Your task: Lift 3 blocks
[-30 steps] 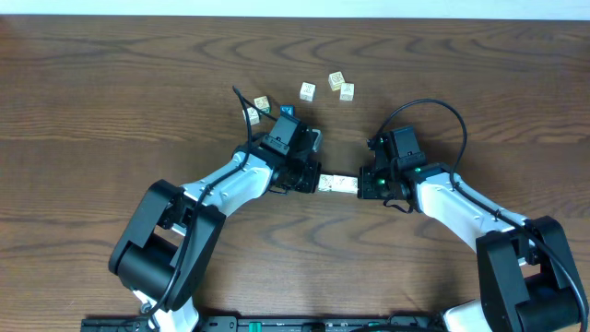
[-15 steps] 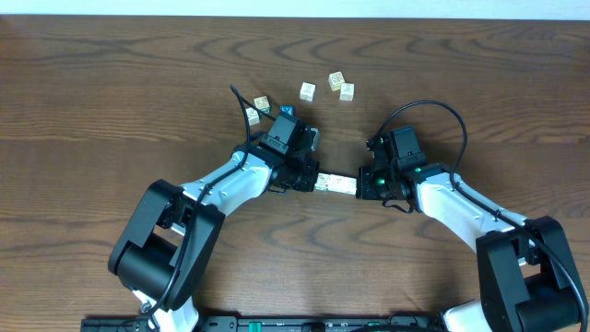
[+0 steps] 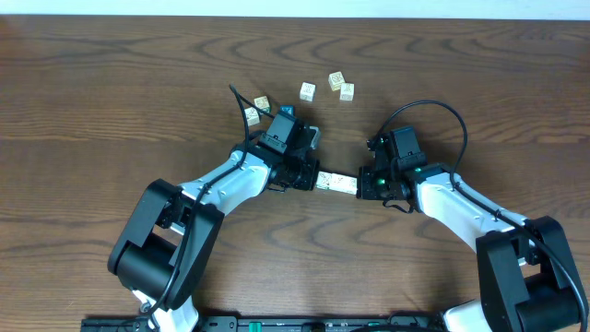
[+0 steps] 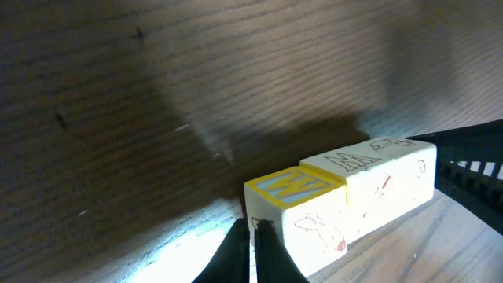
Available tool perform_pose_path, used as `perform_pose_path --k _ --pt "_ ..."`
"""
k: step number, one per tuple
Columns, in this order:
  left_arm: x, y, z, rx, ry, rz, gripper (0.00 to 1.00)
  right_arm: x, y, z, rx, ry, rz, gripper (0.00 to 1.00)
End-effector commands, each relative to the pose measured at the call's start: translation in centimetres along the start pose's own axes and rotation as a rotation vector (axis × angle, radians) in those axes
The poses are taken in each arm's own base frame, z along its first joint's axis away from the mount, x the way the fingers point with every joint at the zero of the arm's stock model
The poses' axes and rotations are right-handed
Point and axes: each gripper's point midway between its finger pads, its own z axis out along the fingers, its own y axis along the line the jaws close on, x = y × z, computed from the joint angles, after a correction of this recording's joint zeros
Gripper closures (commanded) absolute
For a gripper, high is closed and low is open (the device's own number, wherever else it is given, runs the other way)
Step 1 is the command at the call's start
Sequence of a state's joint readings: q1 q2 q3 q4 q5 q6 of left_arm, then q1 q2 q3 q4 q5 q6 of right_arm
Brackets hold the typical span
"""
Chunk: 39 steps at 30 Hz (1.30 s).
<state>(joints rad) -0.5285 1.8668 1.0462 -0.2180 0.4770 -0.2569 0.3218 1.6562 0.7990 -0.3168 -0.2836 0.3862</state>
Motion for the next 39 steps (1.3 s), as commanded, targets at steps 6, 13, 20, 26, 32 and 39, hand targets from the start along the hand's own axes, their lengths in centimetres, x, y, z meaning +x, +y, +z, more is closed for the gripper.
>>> perform_pose_path --k 6,13,20,26,32,39 --pt "0.4 -5.2 0.0 0.217 0.042 0.069 0.93 0.6 6.4 -1.5 -0.267 0.038 -0.084 0.99" --pt "0.4 -5.2 0.0 0.217 0.043 0.068 0.93 0.3 6.7 -2.2 -0.275 0.018 -0.093 0.99" --pt "0.3 -5.2 0.0 0.217 0.041 0.066 0.93 0.3 6.7 -2.1 -0.275 0.018 -0.093 0.99" --pt "-0.1 -5.7 -0.8 0.224 0.02 0.079 0.93 0.2 6.6 -2.1 -0.264 0.013 -0.093 0.99" --pt "-0.3 -6.0 -1.2 0.227 0.009 0.085 0.93 0.2 6.6 -2.1 -0.269 0.016 -0.092 0.99" --pt "-0.3 -6.0 -1.2 0.228 0.009 0.081 0.93 0.3 6.8 -2.6 -0.273 0.015 -0.093 0.99"
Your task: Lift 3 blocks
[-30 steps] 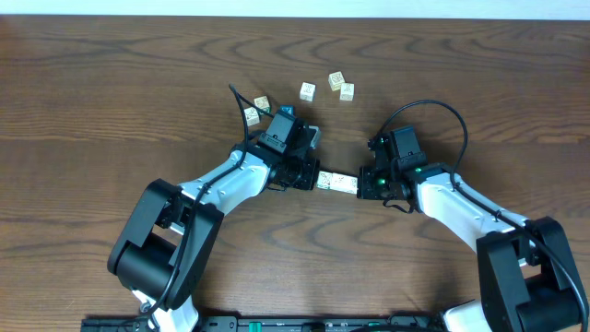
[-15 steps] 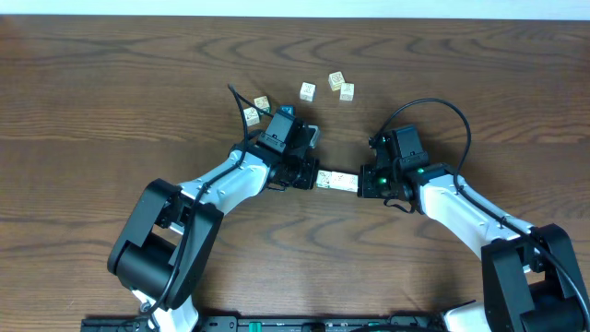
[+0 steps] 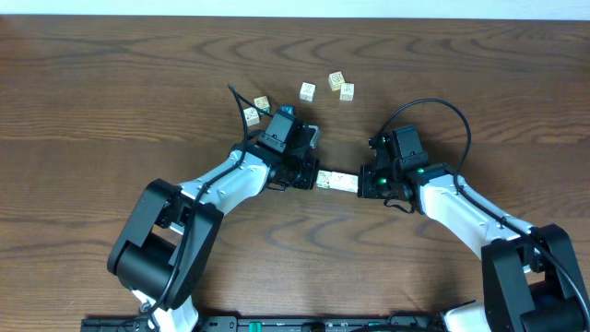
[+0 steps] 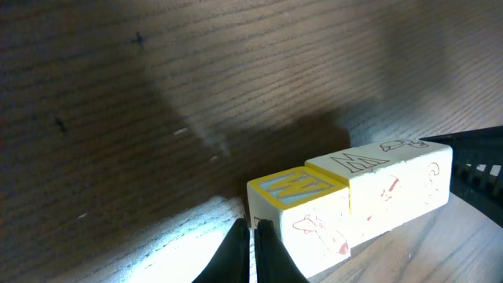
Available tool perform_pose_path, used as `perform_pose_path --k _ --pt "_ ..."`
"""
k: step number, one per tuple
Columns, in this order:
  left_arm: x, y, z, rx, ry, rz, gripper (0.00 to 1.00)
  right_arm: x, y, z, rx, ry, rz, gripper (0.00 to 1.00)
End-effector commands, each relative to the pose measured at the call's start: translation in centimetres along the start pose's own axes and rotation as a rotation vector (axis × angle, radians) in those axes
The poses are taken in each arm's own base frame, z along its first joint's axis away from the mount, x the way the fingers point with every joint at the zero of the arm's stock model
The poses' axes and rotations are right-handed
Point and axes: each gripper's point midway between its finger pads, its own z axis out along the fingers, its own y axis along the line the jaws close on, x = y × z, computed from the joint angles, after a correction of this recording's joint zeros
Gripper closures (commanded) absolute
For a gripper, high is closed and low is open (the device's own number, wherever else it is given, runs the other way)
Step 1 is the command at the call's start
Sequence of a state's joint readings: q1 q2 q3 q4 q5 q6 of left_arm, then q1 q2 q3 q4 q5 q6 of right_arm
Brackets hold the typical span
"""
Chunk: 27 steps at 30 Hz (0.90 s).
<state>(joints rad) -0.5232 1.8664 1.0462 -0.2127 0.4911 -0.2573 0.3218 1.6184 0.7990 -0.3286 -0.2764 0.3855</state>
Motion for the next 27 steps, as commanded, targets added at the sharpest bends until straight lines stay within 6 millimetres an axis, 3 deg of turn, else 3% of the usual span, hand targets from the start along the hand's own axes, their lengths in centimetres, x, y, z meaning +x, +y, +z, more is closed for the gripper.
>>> perform_pose_path --k 1,27 --pt "-0.2 -5.9 -1.0 0.215 0.013 0.08 0.93 0.6 6.6 -1.8 -0.274 0.035 -0.084 0.99" --pt "-1.4 -6.9 -2.1 0.228 -0.023 0.094 0.93 0.2 6.8 -2.5 -0.274 0.011 -0.093 0.99"
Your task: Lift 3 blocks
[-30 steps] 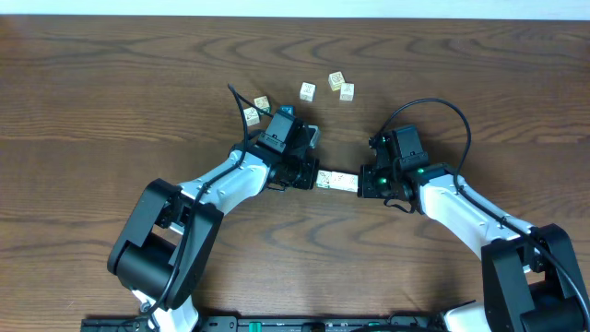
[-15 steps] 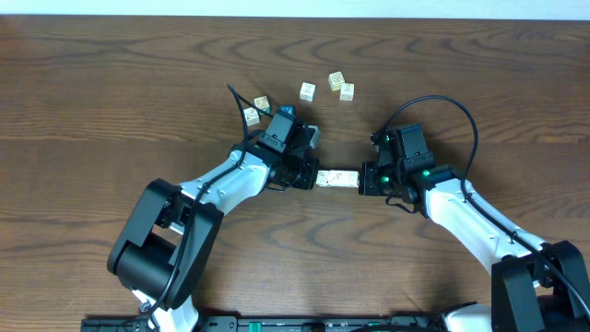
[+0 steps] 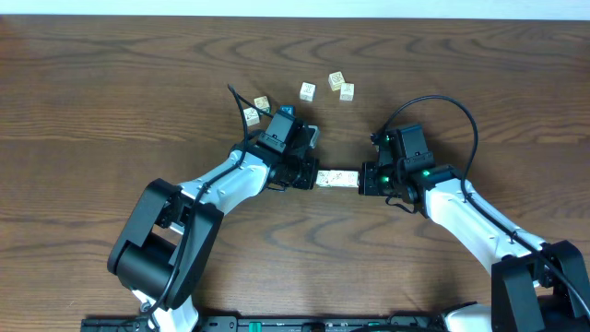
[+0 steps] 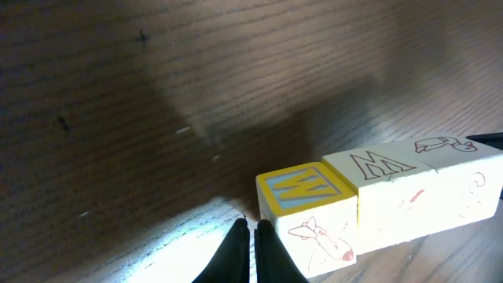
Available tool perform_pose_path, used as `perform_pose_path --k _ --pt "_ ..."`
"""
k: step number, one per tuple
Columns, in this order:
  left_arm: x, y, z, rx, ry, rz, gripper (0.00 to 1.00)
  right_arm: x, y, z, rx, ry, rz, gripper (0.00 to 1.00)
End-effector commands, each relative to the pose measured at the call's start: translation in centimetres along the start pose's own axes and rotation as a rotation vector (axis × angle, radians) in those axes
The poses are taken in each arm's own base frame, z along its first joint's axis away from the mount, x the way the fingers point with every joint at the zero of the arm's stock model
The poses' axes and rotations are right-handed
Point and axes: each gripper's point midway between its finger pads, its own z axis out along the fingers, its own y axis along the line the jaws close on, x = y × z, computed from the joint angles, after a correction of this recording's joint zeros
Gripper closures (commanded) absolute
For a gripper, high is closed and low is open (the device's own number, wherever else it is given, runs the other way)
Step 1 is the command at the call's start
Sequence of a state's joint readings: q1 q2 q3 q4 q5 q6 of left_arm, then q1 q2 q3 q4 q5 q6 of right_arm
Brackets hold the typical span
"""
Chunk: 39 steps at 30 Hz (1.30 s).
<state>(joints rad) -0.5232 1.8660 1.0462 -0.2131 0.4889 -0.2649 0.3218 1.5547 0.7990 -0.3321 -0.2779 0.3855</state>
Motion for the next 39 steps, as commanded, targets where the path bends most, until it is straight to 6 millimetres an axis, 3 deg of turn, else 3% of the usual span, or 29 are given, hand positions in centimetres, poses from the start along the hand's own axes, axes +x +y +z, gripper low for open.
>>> perform_pose_path --k 1,39 --pt "-1.3 -7.0 -2.1 0.231 -0.023 0.103 0.93 1.0 5.9 -0.8 -0.253 0.063 -0.069 0.99" --pt "-1.9 -7.7 -3.2 0.241 -0.051 0.116 0.93 0.7 6.1 -1.1 -0.245 0.066 -0.067 0.99"
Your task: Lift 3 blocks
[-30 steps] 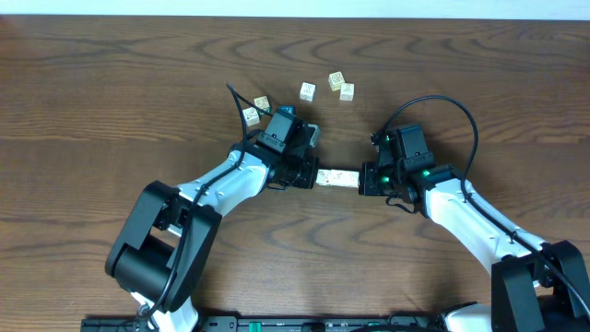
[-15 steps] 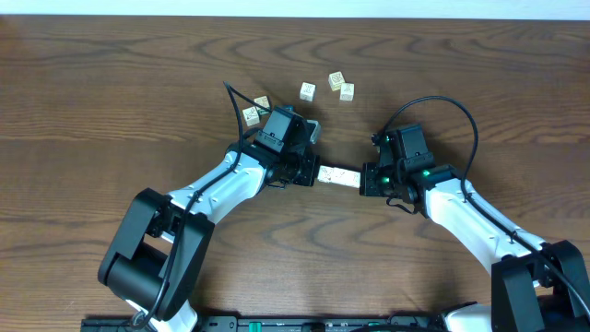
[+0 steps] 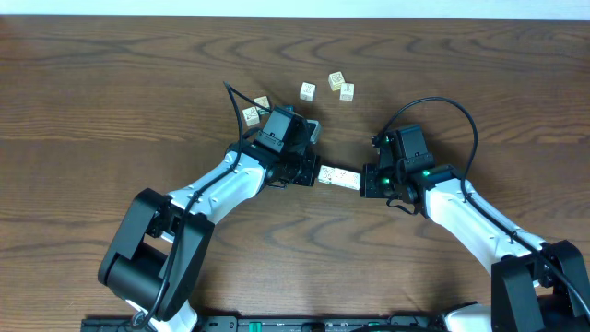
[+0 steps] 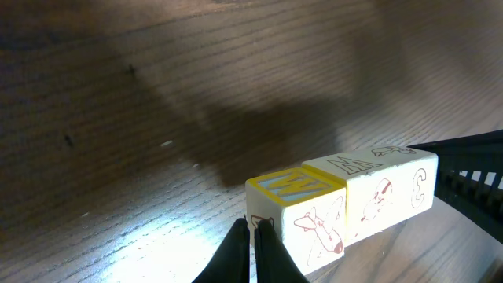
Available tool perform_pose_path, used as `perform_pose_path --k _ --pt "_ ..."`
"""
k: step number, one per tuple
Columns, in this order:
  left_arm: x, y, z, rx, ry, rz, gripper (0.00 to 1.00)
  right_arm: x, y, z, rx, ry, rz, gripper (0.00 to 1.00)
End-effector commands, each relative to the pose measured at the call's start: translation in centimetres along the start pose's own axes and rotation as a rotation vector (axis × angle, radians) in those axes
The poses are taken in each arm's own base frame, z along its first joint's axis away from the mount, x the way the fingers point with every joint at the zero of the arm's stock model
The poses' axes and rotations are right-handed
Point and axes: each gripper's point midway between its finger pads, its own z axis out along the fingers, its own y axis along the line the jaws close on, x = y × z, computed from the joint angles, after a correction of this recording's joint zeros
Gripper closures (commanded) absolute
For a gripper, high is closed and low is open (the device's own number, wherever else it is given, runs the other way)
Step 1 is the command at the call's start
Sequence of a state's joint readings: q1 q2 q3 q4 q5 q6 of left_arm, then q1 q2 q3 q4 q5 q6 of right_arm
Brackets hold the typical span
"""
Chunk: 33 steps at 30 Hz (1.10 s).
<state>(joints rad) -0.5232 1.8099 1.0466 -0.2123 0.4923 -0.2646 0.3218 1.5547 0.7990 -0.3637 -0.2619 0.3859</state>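
Note:
Three pale wooden blocks form a row [image 3: 339,175] pinched end to end between my two grippers. The left wrist view shows the yellow-topped W block [image 4: 295,189], a middle block [image 4: 369,177] and an end block marked C [image 4: 416,177]. The row hangs above the table, its shadow apart from it. My left gripper [image 4: 253,236] is shut, its tips pressed against the W block's end face. My right gripper [image 3: 363,182] presses the far end; its fingers [image 4: 471,169] look closed together.
Several loose blocks lie at the back of the dark wooden table [image 3: 111,74]: one [image 3: 307,90], a pair [image 3: 342,86], and two [image 3: 255,110] close behind the left arm. The right arm's cable [image 3: 433,106] loops above its wrist.
The block row sits higher above the table, its shadow further away from it. The left arm has shifted a little toward the back; both grippers still press the row's ends.
At first the row lay between both shut grippers with its shadow right against it. Then the shadow began to part from the blocks. Later the row hung clear of the table, and now it hangs higher still, unbroken.

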Motion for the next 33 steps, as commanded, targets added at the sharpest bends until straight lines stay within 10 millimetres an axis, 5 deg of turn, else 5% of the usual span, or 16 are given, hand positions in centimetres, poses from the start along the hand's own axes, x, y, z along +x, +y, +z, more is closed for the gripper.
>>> perform_pose_path --k 1,33 --pt "-1.0 -6.5 -1.4 0.223 -0.005 0.087 0.93 0.2 6.6 -1.3 -0.271 0.045 -0.082 0.99" --pt "-1.6 -7.2 -2.5 0.232 -0.033 0.104 0.93 -0.6 7.3 -1.9 -0.275 0.037 -0.087 0.99"
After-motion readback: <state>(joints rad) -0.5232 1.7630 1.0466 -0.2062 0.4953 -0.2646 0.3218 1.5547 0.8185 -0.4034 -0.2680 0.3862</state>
